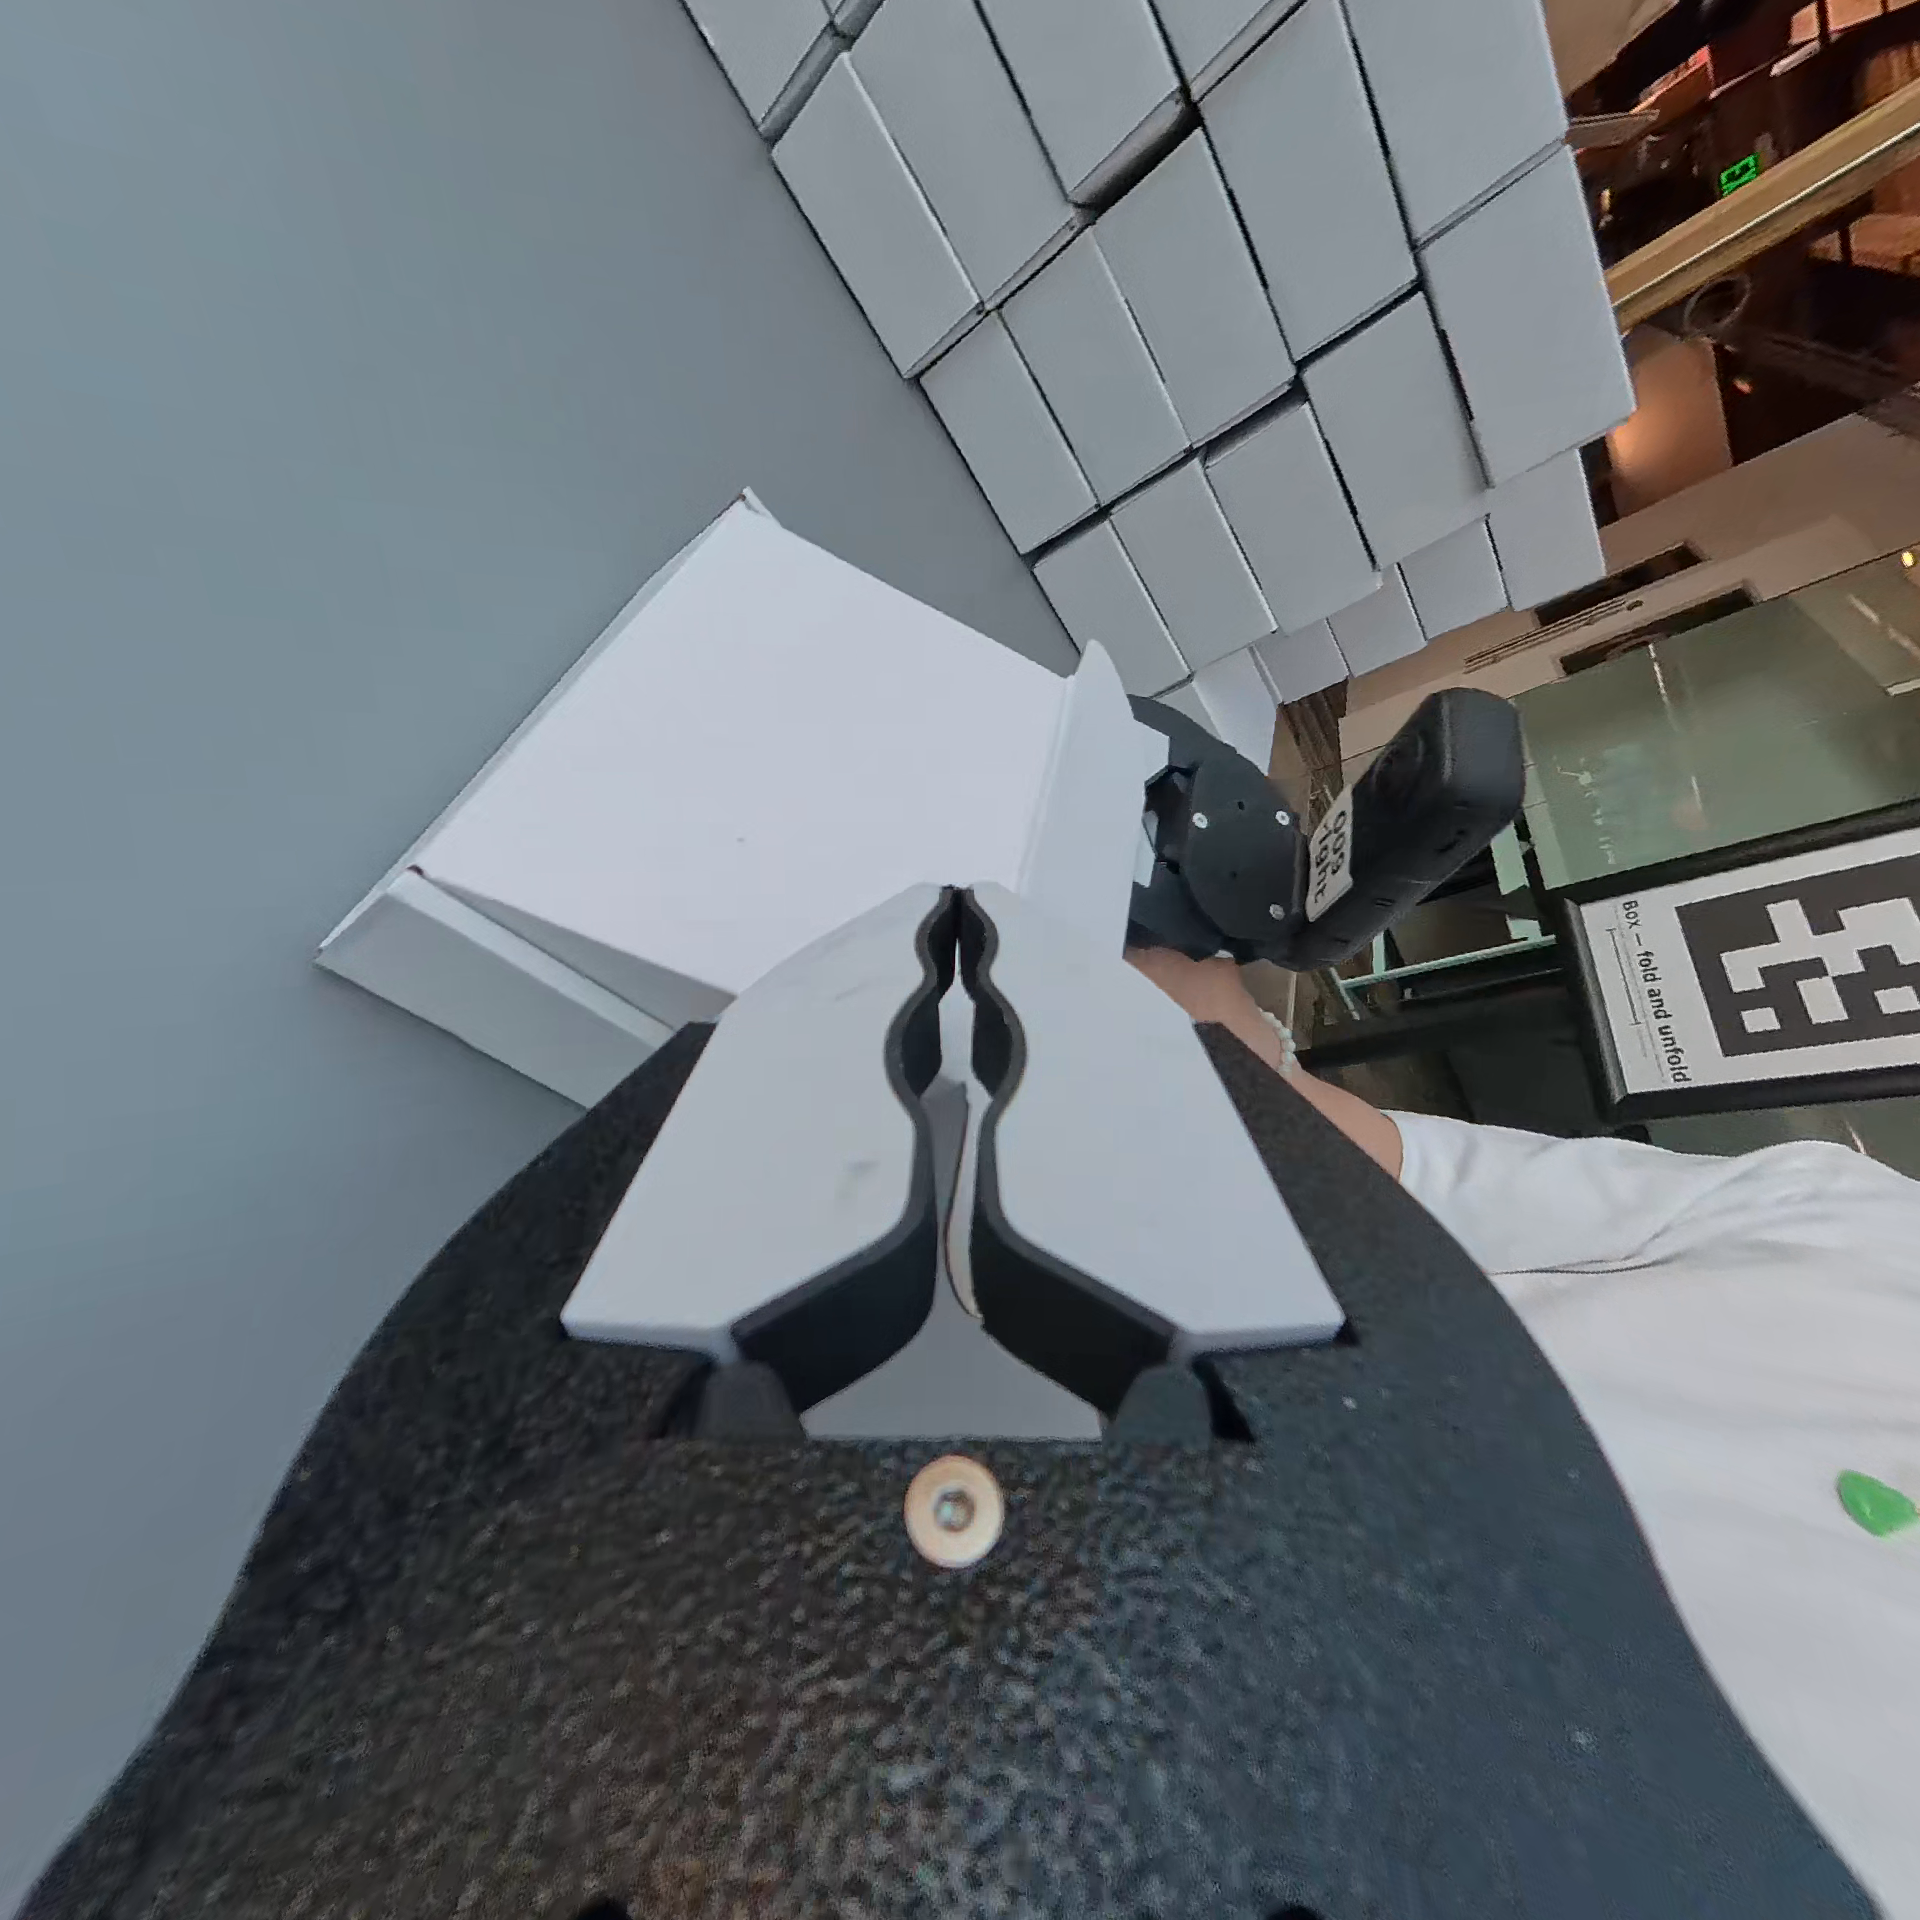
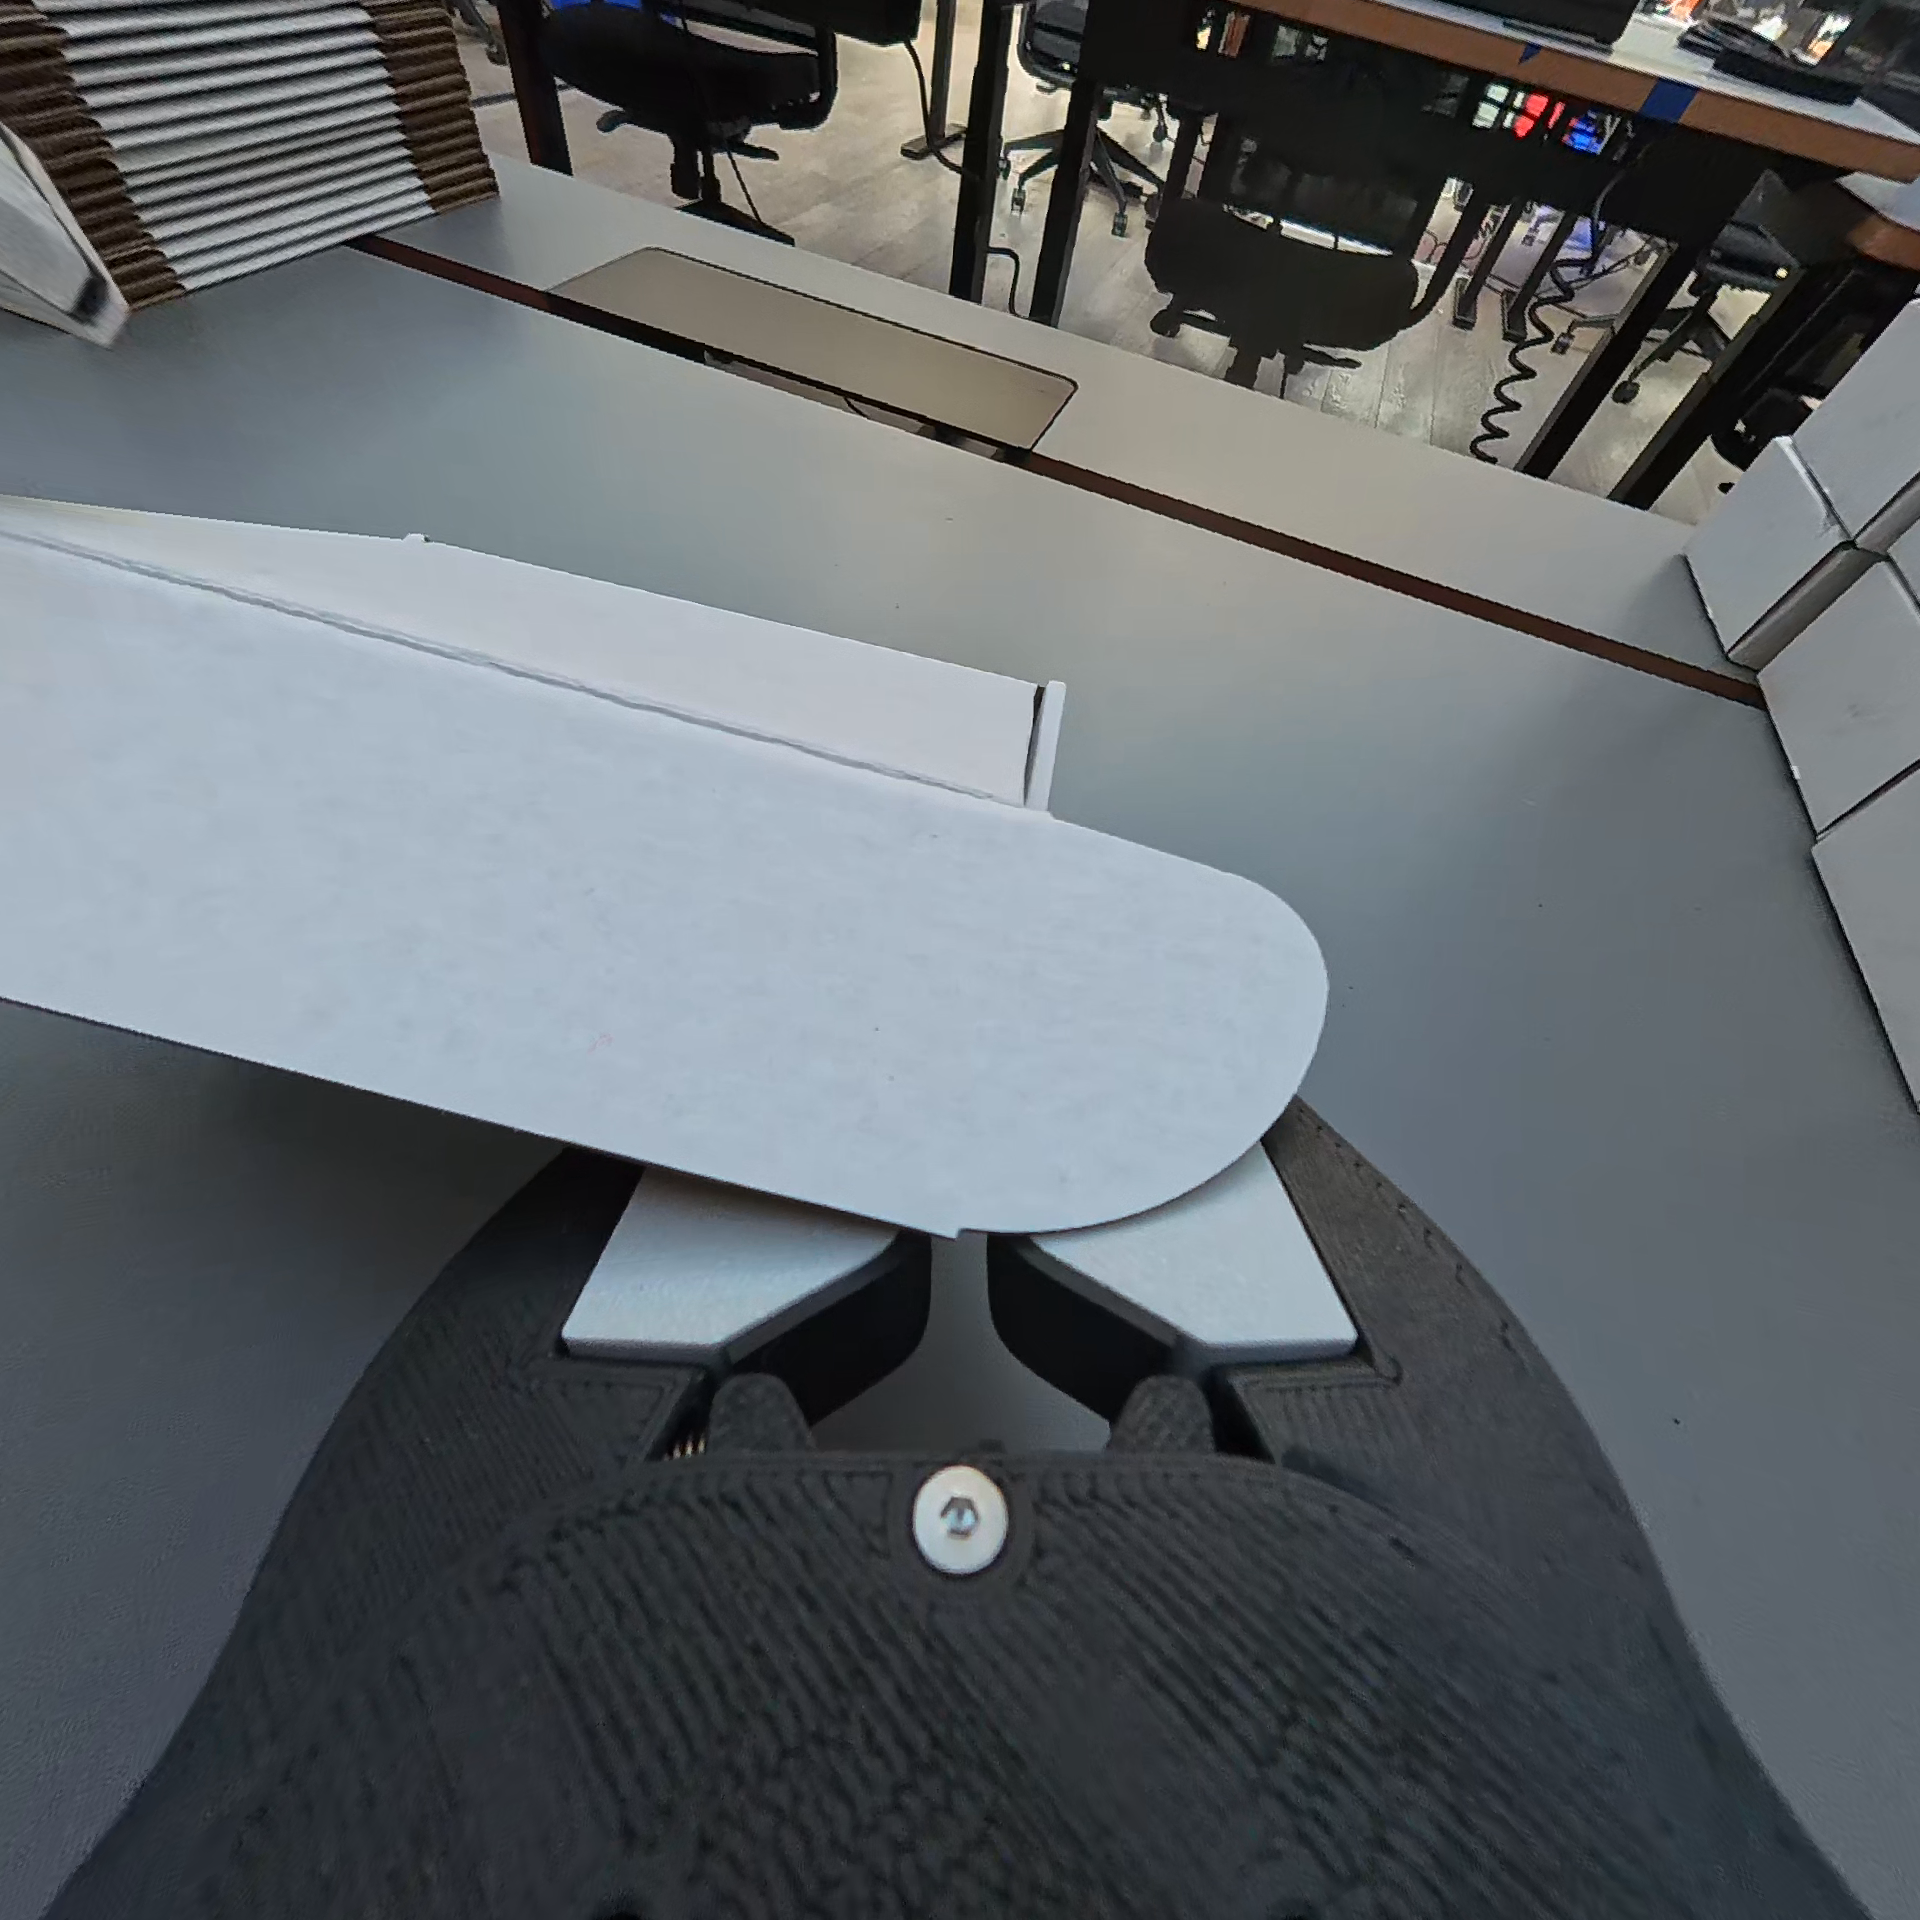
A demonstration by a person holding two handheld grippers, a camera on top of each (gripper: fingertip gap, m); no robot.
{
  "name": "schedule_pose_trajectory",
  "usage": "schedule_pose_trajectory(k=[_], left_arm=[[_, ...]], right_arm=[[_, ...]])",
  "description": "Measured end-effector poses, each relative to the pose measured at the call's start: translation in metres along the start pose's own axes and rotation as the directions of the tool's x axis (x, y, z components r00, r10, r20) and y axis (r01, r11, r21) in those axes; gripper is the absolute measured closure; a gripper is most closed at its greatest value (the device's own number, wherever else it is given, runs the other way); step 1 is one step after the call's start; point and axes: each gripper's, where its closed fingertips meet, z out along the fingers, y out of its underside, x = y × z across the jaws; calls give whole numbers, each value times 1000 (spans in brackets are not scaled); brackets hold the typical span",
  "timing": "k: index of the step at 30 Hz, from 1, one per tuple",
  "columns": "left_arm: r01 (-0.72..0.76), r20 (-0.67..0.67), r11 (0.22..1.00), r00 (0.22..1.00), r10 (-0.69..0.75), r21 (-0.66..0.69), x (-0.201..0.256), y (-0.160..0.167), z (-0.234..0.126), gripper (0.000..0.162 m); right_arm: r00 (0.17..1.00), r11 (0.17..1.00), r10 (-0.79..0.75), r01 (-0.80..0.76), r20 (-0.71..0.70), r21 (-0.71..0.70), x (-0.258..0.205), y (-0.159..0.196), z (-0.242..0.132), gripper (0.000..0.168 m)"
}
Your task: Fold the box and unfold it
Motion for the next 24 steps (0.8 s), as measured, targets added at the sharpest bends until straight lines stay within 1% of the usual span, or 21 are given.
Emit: schedule_pose_trajectory(k=[2,5,7,8,10,12,14,16,18,19,21,22,24], left_arm=[[43,-4,999,999,-43,-11,-11,5,5,162],[39,40,998,998,-37,-46,-21,16,12,162],[12,81,999,997,-8,-48,-24,19,13,162],[-9,114,998,993,17,-66,-26,22,15,162],[-40,173,994,983,58,-105,-31,31,18,162],[-45,184,993,981,65,-109,-32,33,19,162],[-53,196,992,978,75,-116,-34,36,20,162],[-55,204,990,976,80,-127,-36,38,22,162],[-64,228,987,969,96,-145,-39,40,25,162],[-70,235,986,966,104,-149,-39,40,25,162],[-77,247,985,962,114,-153,-39,40,25,162],[-80,250,985,961,117,-154,-39,40,25,162],[-82,253,985,960,119,-152,-39,40,25,162]], right_arm=[[1000,1000,-20,20,-16,7,4,0,-1,165],[999,999,-33,33,10,13,2,0,-2,163],[996,998,-63,62,66,19,-3,1,-4,152],[992,996,-84,82,99,21,-7,3,-7,144],[990,996,-81,78,119,33,-8,5,-18,138],[981,996,-85,80,173,35,-11,10,-34,131],[973,993,-114,120,201,-16,-11,24,-49,116],[956,981,-145,173,256,-90,-12,42,-66,108],[947,977,-131,174,294,-126,-8,50,-85,117],[933,975,-118,175,340,-140,-8,50,-94,122],[914,975,-95,165,395,-147,-5,40,-108,132],[909,981,-109,164,403,-106,-2,26,-111,142],[914,987,-157,156,373,33,5,-9,-106,155]])
